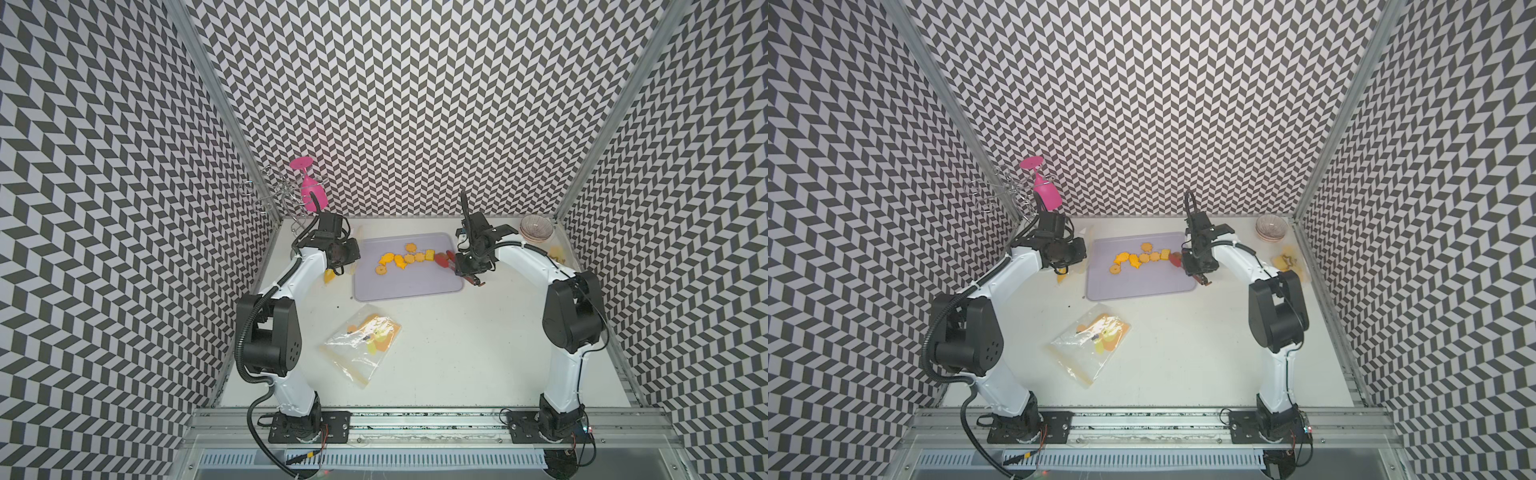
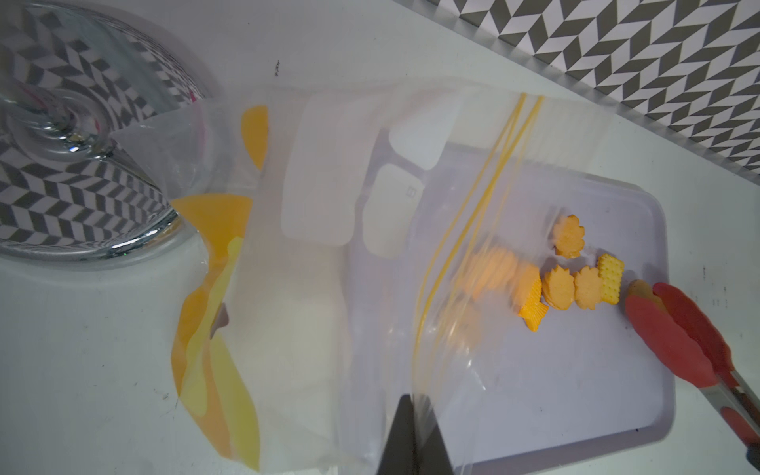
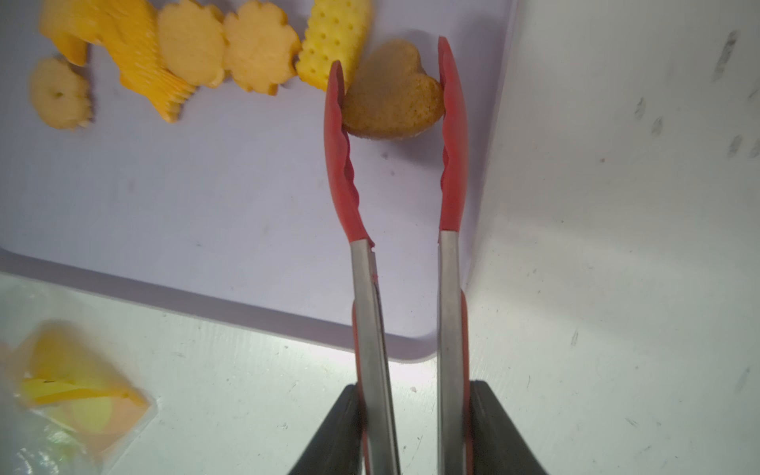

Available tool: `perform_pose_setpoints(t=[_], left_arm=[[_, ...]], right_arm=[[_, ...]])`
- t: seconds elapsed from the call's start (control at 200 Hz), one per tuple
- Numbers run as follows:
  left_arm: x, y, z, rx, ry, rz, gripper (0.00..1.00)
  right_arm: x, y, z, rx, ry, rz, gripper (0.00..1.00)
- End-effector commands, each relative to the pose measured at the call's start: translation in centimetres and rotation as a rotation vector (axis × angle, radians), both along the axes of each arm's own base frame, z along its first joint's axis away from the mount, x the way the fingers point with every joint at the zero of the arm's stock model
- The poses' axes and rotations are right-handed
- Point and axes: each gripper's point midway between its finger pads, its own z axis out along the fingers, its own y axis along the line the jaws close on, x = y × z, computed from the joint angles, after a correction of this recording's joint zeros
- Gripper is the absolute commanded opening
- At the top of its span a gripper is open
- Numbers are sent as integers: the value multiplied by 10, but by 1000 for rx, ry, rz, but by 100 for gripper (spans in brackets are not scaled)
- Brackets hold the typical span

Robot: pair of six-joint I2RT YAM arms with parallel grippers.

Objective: Put the cookies into a resealable bag to prevent moisture
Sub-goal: Pick up the cookie from the tray, then place the cookie in the ziploc bag.

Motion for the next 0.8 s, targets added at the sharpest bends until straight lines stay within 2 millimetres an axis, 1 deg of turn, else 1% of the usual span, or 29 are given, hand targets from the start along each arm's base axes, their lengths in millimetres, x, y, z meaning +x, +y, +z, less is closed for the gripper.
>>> perform_pose_setpoints(t=[0.0, 0.15, 0.235, 0.37, 0.581, 0.701, 0.791], left_arm=[[2, -7, -2, -29, -9, -34, 0], [1, -16, -6, -39, -6, -88, 0], [0, -23, -8, -46, 0, -114, 0], [-2, -33, -14, -40, 17, -143, 0], [-4, -40, -23, -40, 43, -167, 0], [-3, -42, -28, -47, 55, -174, 0], [-3, -44, -31, -51, 64, -180, 0]], right_arm=[[8, 8, 52, 70, -175, -8, 39], [-3, 12, 64, 80, -227, 7, 36], [-9, 21, 74, 103, -259, 36, 34], [-18, 46, 96, 123, -324, 113, 34], [-33, 95, 127, 126, -405, 206, 33], [-39, 116, 133, 111, -439, 246, 33], [-41, 127, 130, 98, -442, 268, 33]])
